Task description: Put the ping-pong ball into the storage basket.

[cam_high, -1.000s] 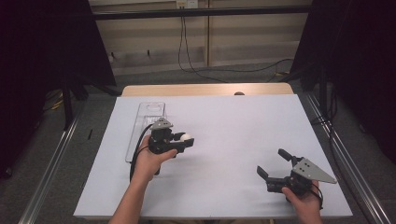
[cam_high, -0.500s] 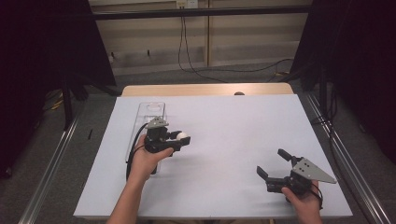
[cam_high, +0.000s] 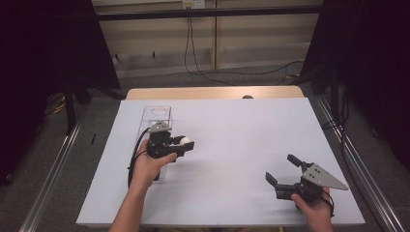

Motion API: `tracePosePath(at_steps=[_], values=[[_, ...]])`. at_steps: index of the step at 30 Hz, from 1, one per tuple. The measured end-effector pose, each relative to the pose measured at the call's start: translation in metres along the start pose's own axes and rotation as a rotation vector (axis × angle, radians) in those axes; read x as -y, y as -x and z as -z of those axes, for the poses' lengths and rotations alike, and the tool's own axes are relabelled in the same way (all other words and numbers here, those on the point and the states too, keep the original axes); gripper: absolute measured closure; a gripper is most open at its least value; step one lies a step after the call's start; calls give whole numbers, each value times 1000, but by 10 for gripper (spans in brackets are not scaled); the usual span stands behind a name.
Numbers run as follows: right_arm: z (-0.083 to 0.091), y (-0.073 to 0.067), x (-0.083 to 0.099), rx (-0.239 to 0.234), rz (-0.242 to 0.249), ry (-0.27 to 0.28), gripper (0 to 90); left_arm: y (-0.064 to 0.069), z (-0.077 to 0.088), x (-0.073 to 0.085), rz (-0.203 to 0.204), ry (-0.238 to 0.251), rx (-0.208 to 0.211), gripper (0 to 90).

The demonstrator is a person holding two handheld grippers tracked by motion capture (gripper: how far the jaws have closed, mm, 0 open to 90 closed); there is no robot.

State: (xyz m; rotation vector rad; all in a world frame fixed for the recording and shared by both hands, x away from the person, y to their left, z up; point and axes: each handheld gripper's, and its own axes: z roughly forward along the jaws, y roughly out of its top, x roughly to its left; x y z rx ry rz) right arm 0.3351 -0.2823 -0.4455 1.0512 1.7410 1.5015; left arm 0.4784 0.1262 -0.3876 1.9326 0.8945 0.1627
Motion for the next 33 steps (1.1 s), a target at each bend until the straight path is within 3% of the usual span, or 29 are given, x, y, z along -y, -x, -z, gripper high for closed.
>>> tracePosePath(at_steps=[3, 15, 33], values=[[0, 0, 0, 2, 3, 0, 3, -1, 2, 0, -9, -8, -9, 511], [0, 0, 0, 5, -4, 0, 3, -5, 8, 0, 16, 2, 0, 511], [0, 0, 0, 4, -7, -4, 3, -12, 17, -1, 27, 10, -29, 511]])
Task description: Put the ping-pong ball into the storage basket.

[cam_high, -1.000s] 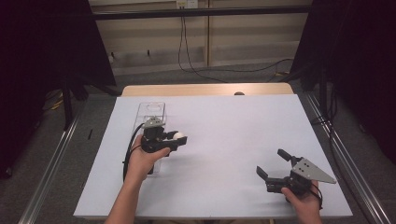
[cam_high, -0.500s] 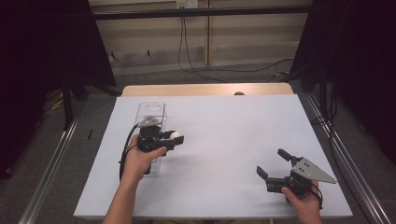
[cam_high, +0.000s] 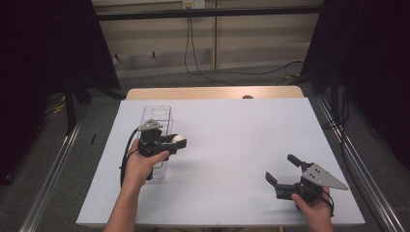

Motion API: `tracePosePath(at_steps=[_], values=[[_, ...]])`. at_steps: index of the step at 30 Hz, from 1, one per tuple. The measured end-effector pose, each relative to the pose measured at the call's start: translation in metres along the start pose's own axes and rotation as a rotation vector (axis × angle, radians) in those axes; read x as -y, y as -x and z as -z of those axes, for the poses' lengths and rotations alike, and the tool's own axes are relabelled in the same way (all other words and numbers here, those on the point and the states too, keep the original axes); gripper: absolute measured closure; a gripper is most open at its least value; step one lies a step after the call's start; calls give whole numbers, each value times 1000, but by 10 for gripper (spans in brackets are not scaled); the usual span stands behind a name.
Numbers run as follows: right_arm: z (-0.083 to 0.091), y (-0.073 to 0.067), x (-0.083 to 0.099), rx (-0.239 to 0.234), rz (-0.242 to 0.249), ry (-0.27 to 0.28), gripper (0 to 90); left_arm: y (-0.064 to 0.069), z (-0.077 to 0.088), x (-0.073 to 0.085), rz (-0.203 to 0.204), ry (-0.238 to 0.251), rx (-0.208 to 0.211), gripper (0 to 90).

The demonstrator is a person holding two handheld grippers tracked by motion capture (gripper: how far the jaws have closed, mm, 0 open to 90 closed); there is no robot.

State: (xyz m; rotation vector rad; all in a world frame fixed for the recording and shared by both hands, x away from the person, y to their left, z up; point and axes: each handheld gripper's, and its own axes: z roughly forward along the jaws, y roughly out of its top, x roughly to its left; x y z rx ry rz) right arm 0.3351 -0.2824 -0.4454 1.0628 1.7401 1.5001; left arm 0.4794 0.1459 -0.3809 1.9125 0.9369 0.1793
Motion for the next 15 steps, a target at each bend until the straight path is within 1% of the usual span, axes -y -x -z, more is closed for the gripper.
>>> tracePosePath(at_steps=[2, 4, 5, 6, 8, 9, 12, 13, 14, 15], values=[[0, 0, 0, 1, -1, 0, 3, -1, 0, 0, 4, -1, 6, 511], [0, 0, 0, 0, -1, 0, 3, -1, 1, 0, 5, -5, -8, 511], [0, 0, 0, 1, 0, 0, 3, -2, 2, 0, 2, -8, 3, 511], [0, 0, 0, 0, -1, 0, 3, -1, 2, 0, 11, 1, -3, 511], [-1, 0, 0, 3, 4, 2, 3, -2, 2, 0, 9, 1, -9, 511], [-1, 0, 0, 3, 1, 2, 3, -3, 3, 0, 8, 1, 0, 511], [-1, 0, 0, 4, 2, 2, 3, -3, 5, 1, 3, -5, -14, 511], [-1, 0, 0, 4, 2, 1, 3, -3, 5, 1, 7, -2, -14, 511], [-1, 0, 0, 5, 1, 3, 3, -4, 6, 1, 2, -9, -4, 511], [-1, 0, 0, 4, 3, 4, 3, -4, 6, 1, 2, -5, -12, 511]])
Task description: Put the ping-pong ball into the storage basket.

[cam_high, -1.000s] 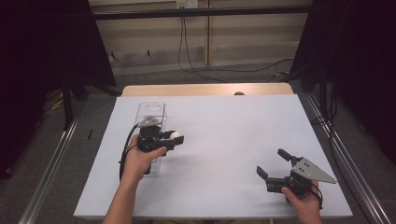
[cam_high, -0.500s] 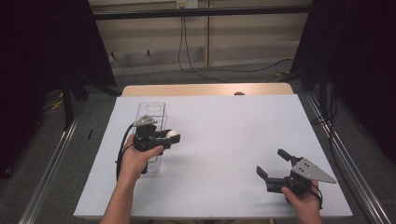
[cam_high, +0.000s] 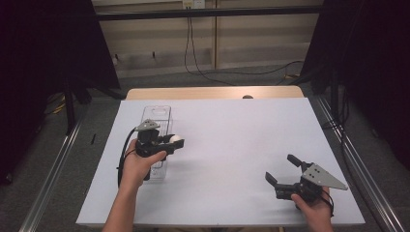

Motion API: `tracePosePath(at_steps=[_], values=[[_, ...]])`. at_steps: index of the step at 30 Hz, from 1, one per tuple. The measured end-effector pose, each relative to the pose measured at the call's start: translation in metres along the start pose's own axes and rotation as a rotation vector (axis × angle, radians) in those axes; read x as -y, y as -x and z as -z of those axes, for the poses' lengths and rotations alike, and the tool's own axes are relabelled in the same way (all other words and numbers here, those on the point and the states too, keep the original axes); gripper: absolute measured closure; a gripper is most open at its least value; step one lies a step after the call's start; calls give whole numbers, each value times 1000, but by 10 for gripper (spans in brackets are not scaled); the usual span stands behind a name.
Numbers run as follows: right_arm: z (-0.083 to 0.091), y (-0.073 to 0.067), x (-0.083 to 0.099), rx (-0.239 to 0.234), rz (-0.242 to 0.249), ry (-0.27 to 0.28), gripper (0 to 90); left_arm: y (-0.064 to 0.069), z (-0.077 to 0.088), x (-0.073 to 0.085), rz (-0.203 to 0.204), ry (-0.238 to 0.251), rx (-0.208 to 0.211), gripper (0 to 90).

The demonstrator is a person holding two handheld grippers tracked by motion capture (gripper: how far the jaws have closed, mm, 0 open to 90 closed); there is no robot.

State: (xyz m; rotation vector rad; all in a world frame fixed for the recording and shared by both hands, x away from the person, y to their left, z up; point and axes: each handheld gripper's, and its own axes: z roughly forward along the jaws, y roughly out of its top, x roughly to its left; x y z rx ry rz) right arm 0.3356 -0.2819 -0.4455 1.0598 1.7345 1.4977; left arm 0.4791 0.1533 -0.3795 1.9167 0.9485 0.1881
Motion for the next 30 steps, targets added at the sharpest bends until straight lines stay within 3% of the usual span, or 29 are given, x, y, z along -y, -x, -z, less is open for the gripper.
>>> tracePosePath(at_steps=[1, 30], values=[[0, 0, 0, 0, -3, -2, 3, 0, 0, 0, 13, 9, 3, 511], [-1, 0, 0, -4, 1, -1, 3, -8, 11, 1, 15, 13, -39, 511]])
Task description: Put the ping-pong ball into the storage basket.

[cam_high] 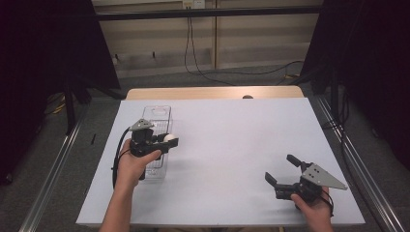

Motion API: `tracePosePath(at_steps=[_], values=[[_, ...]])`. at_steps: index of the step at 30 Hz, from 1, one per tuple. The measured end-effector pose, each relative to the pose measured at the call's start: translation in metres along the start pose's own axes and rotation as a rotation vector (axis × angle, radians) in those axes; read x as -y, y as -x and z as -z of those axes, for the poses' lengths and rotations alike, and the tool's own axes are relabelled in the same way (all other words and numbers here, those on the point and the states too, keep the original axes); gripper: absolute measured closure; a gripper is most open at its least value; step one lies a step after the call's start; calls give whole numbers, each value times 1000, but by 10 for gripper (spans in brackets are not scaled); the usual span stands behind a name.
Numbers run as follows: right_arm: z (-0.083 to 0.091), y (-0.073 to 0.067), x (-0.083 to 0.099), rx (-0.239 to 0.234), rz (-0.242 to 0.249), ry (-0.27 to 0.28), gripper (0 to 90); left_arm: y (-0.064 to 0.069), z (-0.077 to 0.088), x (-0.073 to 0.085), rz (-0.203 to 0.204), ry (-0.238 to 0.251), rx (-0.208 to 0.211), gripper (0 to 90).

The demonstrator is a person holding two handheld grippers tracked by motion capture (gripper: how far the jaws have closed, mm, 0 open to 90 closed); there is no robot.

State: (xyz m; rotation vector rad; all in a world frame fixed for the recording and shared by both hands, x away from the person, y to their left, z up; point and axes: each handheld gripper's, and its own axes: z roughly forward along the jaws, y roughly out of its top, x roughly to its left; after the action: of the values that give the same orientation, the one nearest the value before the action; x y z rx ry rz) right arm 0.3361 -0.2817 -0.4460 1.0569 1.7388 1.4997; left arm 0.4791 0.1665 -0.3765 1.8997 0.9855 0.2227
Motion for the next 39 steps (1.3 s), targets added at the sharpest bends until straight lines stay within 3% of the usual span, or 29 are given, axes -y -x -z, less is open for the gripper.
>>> tracePosePath(at_steps=[16, 39], values=[[0, 1, 0, 2, 1, 0, 3, -6, -1, 3, -6, -17, -23, 511], [-1, 0, 0, -5, 0, -4, 3, -17, 5, 4, 6, -5, -70, 511]])
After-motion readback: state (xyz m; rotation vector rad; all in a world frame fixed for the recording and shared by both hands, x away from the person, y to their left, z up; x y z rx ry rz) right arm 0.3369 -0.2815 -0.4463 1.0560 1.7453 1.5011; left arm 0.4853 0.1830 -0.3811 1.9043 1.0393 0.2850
